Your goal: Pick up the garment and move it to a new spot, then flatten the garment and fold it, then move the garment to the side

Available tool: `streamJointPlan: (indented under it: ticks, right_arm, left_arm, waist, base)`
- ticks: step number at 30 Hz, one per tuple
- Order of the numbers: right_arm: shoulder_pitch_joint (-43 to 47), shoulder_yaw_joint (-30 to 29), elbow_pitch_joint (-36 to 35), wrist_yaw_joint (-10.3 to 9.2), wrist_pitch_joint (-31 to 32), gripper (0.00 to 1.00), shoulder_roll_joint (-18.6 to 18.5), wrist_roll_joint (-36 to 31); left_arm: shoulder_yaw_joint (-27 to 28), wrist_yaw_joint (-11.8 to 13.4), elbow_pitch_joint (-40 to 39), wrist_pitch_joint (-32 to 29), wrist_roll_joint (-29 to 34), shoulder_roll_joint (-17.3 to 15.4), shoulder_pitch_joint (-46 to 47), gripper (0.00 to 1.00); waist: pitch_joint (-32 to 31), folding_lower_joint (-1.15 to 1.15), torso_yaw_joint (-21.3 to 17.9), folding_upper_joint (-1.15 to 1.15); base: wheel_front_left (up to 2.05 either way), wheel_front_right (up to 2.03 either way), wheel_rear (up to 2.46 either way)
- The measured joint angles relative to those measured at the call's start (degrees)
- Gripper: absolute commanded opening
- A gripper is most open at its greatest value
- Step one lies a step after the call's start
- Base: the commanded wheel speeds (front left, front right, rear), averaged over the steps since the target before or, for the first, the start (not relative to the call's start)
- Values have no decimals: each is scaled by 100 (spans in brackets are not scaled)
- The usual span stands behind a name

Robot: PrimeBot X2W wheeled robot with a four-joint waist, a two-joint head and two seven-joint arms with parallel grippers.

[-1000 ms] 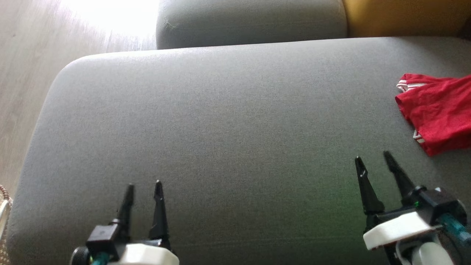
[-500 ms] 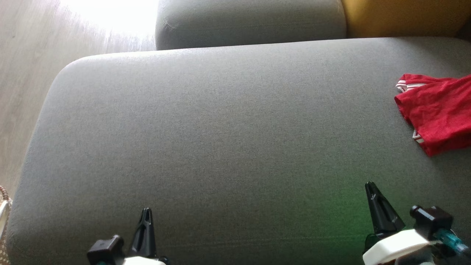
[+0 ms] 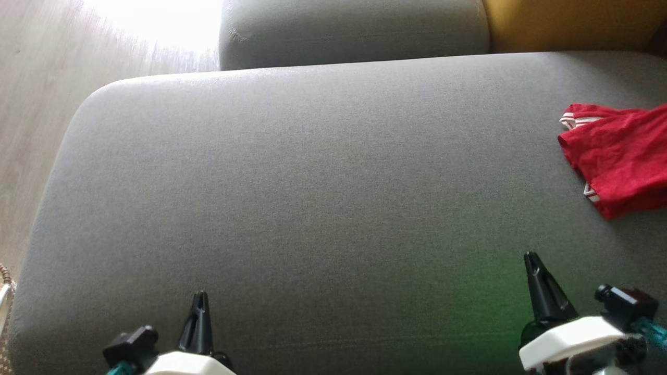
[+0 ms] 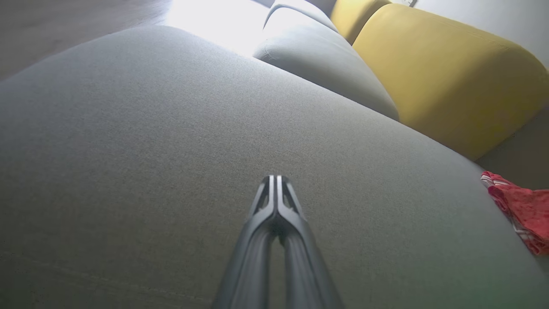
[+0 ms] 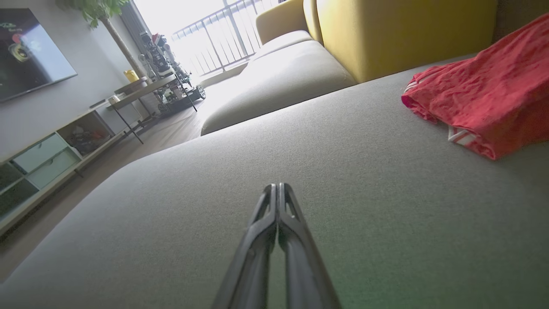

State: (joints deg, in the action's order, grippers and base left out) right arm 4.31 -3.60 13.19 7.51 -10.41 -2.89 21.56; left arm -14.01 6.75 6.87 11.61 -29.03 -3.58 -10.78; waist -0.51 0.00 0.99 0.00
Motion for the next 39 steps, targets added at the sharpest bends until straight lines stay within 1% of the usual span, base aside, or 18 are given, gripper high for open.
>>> streamJointPlan:
  ticks: [7,11,16,31,32,39]
  right_arm:
    - [-42,-21,5,0,93,0,1,483]
    - [-43,-30,12,0,144,0,1,688]
    - [-63,-52,22,0,247,0,1,1031]
    - [-167,-131,54,0,497,0,2,2060]
    - [-169,-132,62,0,499,0,2,2135]
    - [-284,-155,89,0,646,0,2,2679]
  left_arm:
    - [58,-121,70,-99,-461,-5,97,0]
    - [144,-132,81,-131,-658,-8,106,0]
    - [189,-227,109,-201,-981,-18,227,0]
    - [386,-383,248,-408,-1953,-29,343,0]
    - [399,-430,258,-444,-2016,-30,364,0]
    - [556,-543,303,-555,-2529,-40,528,0]
  waist:
    - [4,0,-7,0]
    - [7,0,-10,0]
    - [10,0,-14,0]
    - [21,0,-29,0]
    - [21,0,-30,0]
    - [27,0,-38,0]
  base:
    - [0,0,0]
    - [0,0,0]
    - [0,0,0]
    - [0,0,0]
    - [0,0,0]
    - [0,0,0]
